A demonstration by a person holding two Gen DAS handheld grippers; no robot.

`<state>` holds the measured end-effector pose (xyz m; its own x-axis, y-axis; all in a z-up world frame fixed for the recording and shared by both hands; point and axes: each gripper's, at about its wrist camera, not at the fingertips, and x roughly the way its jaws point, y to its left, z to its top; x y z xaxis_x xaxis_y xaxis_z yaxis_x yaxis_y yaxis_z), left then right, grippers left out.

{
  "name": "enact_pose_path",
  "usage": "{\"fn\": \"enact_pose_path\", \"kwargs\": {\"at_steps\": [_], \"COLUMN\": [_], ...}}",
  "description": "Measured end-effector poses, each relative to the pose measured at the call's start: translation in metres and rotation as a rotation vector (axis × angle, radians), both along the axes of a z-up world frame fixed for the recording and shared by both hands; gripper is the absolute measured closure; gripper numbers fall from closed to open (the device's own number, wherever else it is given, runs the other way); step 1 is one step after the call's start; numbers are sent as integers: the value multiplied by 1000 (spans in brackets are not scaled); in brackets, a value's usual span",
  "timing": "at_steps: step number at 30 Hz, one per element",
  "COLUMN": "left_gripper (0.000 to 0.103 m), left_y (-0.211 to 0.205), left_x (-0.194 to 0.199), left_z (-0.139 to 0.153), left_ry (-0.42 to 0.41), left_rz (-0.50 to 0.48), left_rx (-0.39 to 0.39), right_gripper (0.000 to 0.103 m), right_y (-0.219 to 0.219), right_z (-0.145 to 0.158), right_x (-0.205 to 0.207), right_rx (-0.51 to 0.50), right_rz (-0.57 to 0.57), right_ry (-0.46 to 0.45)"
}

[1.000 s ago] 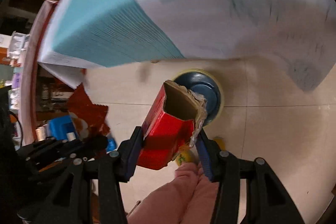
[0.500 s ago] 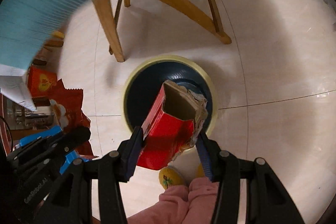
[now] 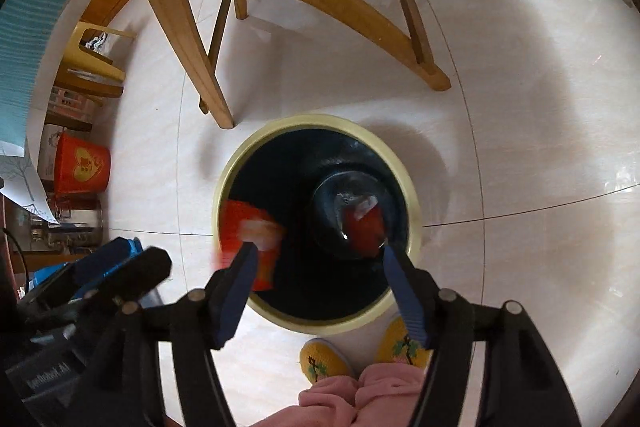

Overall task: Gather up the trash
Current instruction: 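Carry both items over the trash bin and open both tools to drop them, then raise both tools back toward the table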

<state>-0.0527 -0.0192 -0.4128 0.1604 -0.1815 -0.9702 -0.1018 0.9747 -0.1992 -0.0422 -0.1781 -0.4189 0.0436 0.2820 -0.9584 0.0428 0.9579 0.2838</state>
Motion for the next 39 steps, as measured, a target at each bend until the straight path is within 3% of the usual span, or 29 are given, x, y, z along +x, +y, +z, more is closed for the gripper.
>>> {"fn": "enact_pose_path", "kwargs": {"at_steps": [5,10,15,22,31,39], "left_gripper": [24,24,24,24,24,24], "left_y": [5,8,16,20,21,4], "left_x": [-2,-12,-23,-37,-33,-23], "left_z": [28,77,151,270,407,466], "left_ry": [-25,-34,-69,-200,-391,-482], "left_rz": [15,17,5,-37,-103,-173], "left_rx": [1,20,46,116,196,201], "right_gripper": [37,37,37,37,37,37], "right_y": [4,7,13,24,31,19], "right_z": [20,66,133,239,368,435], "right_x": [-3,-12,-21,-37,-53,-48], "right_rx": [7,10,-7,-64,-82,-134], "right_rz": [11,25,47,63,55,14], "right_ry": [-9,-34,-67,-120,-314,-482]}}
